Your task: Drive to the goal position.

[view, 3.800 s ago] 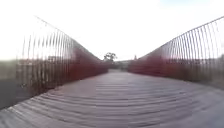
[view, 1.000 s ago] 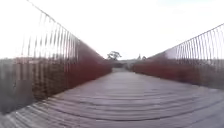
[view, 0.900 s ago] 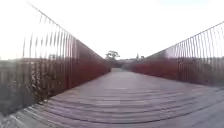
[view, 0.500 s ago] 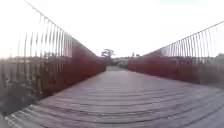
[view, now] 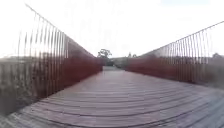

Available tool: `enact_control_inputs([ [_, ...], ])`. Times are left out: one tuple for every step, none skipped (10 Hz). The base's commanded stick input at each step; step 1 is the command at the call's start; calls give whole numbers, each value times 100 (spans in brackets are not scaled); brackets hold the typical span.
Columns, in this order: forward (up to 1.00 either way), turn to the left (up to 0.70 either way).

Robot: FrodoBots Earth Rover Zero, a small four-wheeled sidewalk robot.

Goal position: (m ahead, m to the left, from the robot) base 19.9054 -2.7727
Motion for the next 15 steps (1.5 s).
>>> enact_control_inputs([
  [70, -32],
  [70, -35],
  [70, -35],
  [70, -35],
  [70, -7],
  [70, -4],
  [70, -1],
  [70, 0],
  [70, 0],
  [70, 0],
  [70, 0],
  [70, 0],
  [70, 0],
  [70, 0],
  [70, 0],
])
